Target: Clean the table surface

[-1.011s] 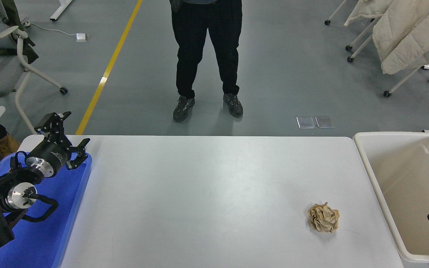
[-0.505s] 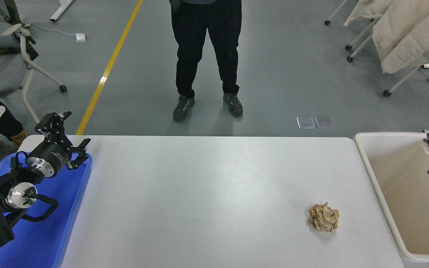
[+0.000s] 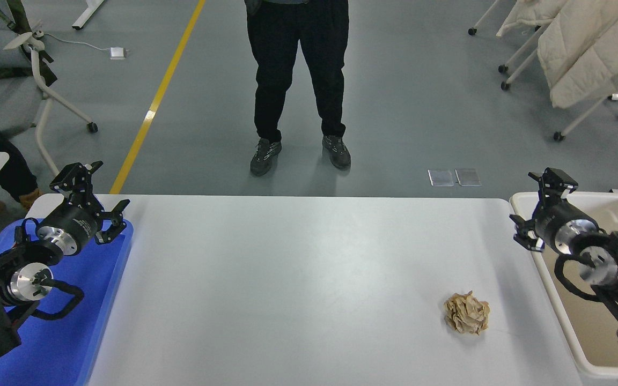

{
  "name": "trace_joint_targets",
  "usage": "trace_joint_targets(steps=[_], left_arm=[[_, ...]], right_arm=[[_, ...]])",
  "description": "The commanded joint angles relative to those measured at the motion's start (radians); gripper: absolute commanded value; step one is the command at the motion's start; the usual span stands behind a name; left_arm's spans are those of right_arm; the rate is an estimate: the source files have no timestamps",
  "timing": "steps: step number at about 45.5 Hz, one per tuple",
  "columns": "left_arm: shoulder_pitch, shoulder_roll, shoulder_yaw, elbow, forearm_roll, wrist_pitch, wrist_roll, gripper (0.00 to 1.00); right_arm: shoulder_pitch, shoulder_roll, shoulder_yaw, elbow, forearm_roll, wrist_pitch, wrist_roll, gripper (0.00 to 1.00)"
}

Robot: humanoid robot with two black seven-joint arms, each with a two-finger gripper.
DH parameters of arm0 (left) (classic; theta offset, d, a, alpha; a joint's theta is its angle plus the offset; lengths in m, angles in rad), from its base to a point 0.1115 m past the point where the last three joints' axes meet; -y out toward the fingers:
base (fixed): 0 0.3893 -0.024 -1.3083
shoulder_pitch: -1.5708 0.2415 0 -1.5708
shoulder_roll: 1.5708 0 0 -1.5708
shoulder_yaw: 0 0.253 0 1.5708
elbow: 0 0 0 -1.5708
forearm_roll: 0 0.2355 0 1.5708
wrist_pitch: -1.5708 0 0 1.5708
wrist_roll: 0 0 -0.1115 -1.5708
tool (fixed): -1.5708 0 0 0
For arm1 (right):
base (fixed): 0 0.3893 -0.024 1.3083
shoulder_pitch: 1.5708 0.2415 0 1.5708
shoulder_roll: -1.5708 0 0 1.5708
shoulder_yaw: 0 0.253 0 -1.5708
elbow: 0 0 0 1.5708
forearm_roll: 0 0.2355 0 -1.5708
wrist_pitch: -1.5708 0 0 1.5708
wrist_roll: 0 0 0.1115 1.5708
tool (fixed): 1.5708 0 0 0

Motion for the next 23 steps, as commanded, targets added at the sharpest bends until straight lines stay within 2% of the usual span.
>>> trace_joint_targets(steps=[1, 23], left_arm=[[-0.001, 0.000, 0.000, 0.000, 0.000, 0.000, 0.000, 1.00], [0.001, 0.000, 0.000, 0.000, 0.000, 0.000, 0.000, 1.00]], right_arm=[[-0.070, 0.187, 0.199, 0.017, -0.013, 0.010, 0.127, 1.00], [-0.042, 0.340, 0.248, -0.076, -0.014, 0.050, 0.248, 1.00]])
